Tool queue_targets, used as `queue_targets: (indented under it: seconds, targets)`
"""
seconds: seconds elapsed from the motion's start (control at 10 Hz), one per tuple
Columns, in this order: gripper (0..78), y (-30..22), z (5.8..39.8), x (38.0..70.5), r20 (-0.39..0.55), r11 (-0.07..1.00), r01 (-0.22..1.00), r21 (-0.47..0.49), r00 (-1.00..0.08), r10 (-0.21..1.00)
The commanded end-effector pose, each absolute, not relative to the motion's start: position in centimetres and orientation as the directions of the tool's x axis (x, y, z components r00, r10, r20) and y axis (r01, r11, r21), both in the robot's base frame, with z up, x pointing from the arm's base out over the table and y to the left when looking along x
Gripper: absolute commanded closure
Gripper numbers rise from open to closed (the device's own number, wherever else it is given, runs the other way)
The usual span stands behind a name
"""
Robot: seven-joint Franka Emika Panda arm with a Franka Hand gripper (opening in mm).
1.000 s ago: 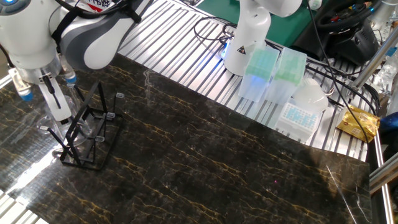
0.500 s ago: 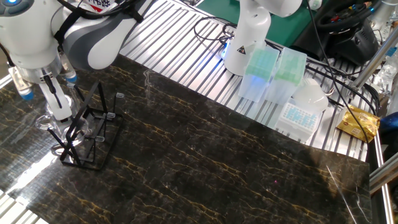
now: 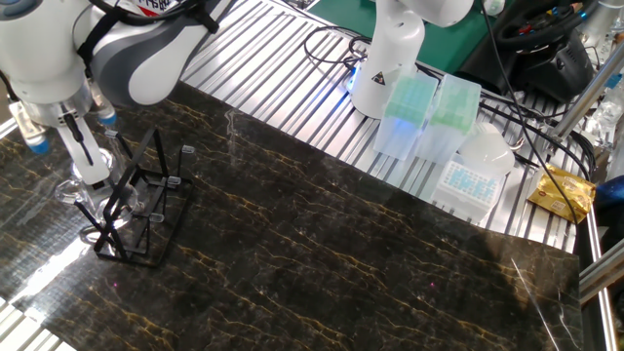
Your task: Take the cup off the cup rack
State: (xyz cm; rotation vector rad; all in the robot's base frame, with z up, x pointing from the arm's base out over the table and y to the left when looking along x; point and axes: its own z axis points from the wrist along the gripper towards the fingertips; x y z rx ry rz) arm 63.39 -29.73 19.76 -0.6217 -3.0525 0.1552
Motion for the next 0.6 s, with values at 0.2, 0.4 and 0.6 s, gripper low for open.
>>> queue_targets:
  seconds: [0.2, 0.4, 0.6]
  targets:
    - [0.1, -29.44, 19.38, 63.61, -0.001, 0.916, 0.392, -0.084, -0.919, 0.393]
    - [0.1, -29.31, 19.03, 63.68, -0.004, 0.916, 0.392, -0.084, -0.919, 0.393]
    - [0.1, -29.17, 18.72, 63.39, 0.001, 0.915, 0.396, -0.083, -0.918, 0.397]
